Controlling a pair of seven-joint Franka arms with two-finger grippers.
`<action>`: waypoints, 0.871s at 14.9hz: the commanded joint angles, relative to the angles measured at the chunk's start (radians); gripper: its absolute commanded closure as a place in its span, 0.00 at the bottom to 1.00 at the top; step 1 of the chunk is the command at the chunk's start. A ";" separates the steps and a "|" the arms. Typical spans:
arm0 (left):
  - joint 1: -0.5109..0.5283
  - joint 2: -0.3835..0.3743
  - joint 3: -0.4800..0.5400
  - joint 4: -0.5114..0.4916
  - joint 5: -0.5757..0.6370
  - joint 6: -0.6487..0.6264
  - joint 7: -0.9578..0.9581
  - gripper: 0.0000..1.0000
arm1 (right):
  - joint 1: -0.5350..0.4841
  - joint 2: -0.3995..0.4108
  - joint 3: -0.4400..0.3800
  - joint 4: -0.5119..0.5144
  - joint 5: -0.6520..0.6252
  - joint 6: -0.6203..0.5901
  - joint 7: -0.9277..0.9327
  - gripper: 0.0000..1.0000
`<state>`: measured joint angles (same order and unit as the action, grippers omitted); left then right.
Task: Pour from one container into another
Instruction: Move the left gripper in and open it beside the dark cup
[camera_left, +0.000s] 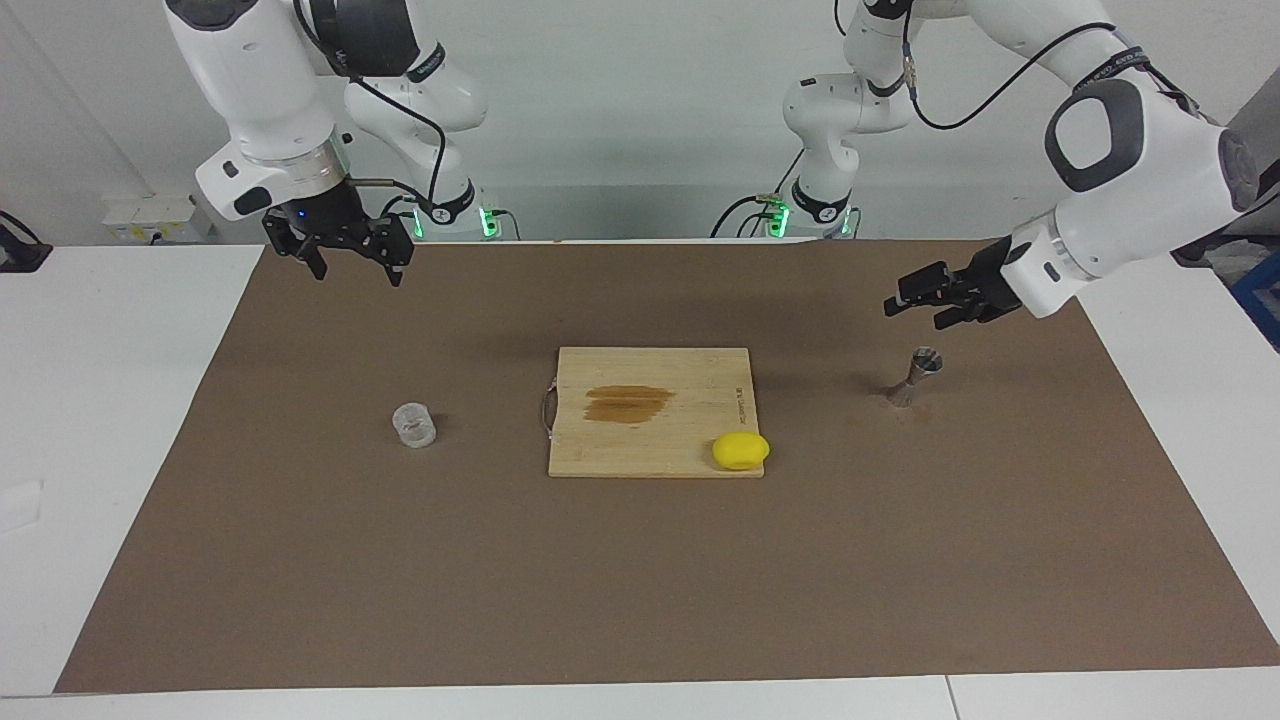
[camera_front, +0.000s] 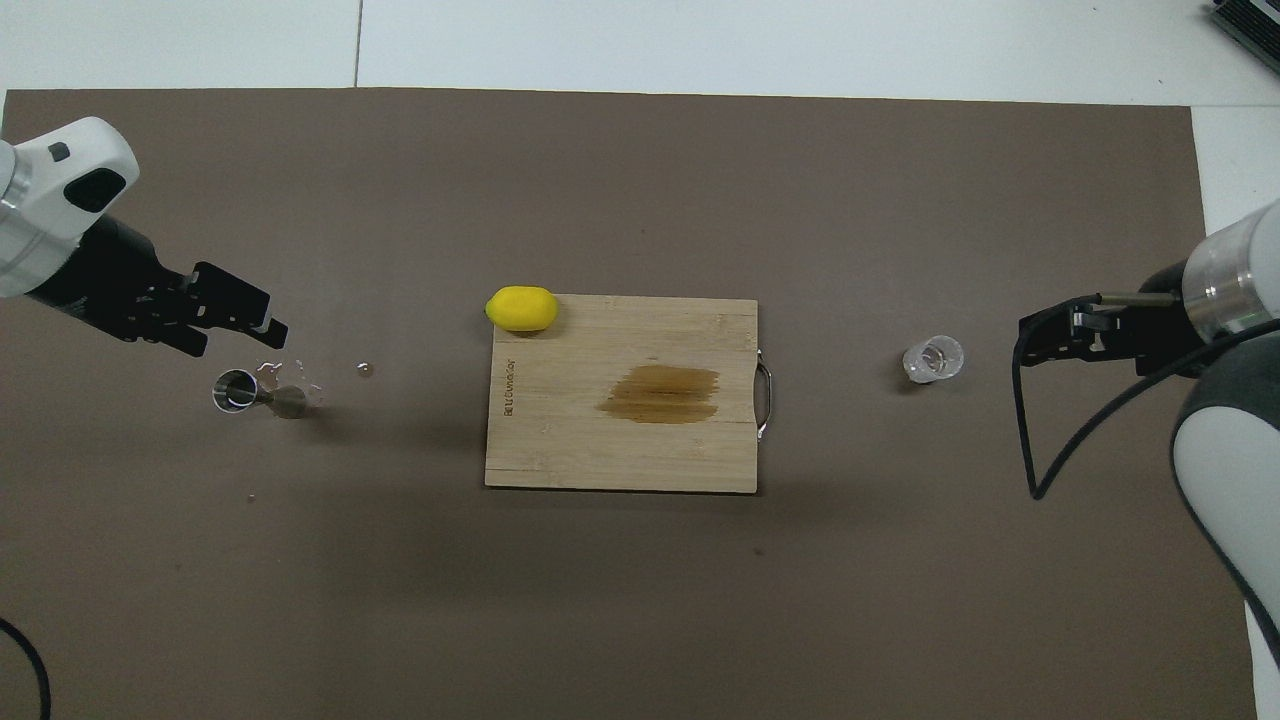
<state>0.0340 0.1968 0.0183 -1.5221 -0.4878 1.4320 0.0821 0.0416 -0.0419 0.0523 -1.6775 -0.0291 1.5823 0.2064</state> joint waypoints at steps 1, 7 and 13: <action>0.096 0.004 -0.003 0.020 -0.106 -0.044 0.083 0.00 | -0.013 -0.021 0.005 -0.025 0.000 0.015 -0.019 0.01; 0.222 -0.005 0.000 -0.026 -0.176 -0.062 0.474 0.00 | -0.013 -0.021 0.005 -0.025 0.000 0.015 -0.018 0.01; 0.307 0.000 0.003 -0.124 -0.284 -0.045 0.941 0.00 | -0.013 -0.021 0.005 -0.025 0.000 0.015 -0.019 0.01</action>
<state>0.3156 0.2018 0.0264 -1.6110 -0.7274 1.3794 0.9023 0.0416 -0.0419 0.0523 -1.6775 -0.0291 1.5823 0.2064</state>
